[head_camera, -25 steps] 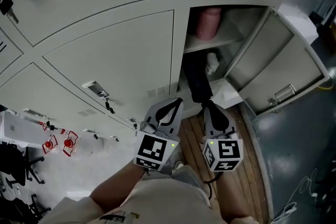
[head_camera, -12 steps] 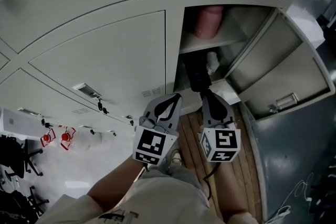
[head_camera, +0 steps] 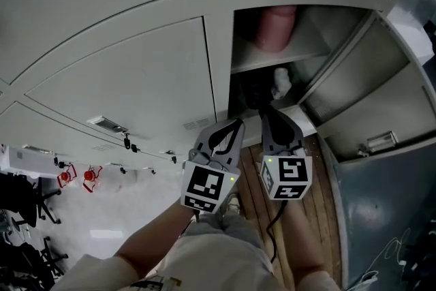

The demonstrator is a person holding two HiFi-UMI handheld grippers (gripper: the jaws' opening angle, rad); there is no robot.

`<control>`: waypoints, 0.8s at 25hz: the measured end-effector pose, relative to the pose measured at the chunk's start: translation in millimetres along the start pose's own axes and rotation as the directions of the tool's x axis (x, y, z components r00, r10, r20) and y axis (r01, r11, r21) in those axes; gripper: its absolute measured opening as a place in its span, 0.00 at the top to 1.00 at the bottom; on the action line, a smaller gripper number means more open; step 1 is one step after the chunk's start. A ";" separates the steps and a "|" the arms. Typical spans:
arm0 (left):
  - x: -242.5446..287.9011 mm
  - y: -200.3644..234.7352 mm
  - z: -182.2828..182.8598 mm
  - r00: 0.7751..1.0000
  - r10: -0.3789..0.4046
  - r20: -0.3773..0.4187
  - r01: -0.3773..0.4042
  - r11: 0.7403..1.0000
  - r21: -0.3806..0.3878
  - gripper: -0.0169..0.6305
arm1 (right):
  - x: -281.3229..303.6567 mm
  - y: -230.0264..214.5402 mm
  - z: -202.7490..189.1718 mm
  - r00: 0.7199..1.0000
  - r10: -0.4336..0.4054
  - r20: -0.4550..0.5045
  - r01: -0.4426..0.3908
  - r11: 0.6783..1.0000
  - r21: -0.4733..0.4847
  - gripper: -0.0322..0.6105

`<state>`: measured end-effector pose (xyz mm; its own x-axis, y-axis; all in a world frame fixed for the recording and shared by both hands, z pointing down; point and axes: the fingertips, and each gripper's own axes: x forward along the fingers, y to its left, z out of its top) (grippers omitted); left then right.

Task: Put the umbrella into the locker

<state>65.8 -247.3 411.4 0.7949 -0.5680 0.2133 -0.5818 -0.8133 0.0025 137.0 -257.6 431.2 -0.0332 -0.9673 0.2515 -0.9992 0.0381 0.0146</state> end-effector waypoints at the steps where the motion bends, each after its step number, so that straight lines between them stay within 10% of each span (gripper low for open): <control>1: 3.1 2.1 -1.8 1.000 0.006 -0.004 -0.006 1.000 -0.006 0.96 | 3.9 -0.6 -1.1 1.000 0.003 -0.001 -0.003 1.000 0.005 0.89; 20: 46.5 11.7 -32.9 0.998 0.008 -0.056 -0.012 0.997 -0.072 0.96 | 58.0 -10.4 -42.7 0.998 0.017 -0.061 -0.014 0.999 0.043 0.89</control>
<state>90.3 -279.1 453.4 0.7794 -0.5665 0.2677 -0.6023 -0.7952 0.0706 146.4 -303.4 487.0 -0.0487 -0.9495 0.3100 -0.9987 0.0412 -0.0309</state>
